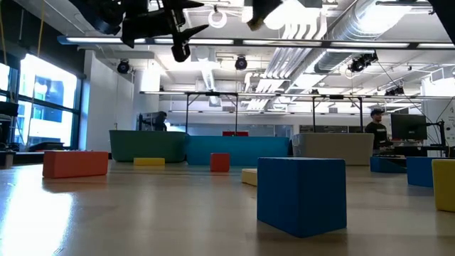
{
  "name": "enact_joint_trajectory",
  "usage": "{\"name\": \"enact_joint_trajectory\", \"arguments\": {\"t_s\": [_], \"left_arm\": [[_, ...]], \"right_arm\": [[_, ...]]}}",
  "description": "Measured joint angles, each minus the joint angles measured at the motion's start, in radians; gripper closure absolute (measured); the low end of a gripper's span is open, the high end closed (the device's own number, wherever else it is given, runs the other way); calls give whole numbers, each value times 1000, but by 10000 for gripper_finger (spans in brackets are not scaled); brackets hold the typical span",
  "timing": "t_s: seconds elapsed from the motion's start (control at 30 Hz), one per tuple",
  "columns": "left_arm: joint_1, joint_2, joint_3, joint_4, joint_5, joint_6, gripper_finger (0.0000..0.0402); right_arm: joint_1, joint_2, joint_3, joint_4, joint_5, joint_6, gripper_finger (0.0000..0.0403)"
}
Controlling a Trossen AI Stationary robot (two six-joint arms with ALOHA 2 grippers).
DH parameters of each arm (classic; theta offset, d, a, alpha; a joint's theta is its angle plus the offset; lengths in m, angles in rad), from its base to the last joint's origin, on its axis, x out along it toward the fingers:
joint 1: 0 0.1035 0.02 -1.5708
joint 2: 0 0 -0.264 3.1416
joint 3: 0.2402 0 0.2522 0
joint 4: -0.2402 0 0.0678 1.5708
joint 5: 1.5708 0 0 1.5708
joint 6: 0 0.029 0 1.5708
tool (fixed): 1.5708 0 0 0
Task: Sort & place blocks by color
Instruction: Put the yellow block into the white bin
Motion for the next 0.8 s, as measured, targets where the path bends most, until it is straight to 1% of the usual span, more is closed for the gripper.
{"name": "enact_joint_trajectory", "arguments": {"t_s": [0.23, 0.43, 0.63, 0.7, 0.8], "left_arm": [[0, 0, 0, 0, 0, 10, 200], [0, 0, 0, 0, -3, 27, 200], [1, 0, 0, -3, -27, 37, 200], [1, 1, 0, -7, -26, 37, 200], [1, 1, 0, -14, -26, 37, 200]], "right_arm": [[-70, 6, 0, -222, 21, 137, 293], [-141, -14, -97, -218, 15, 135, 293], [-236, -47, -267, -187, 8, 119, 293], [-274, -66, -327, -161, -6, 113, 293], [-333, -99, -429, -68, -45, 80, 293]]}}
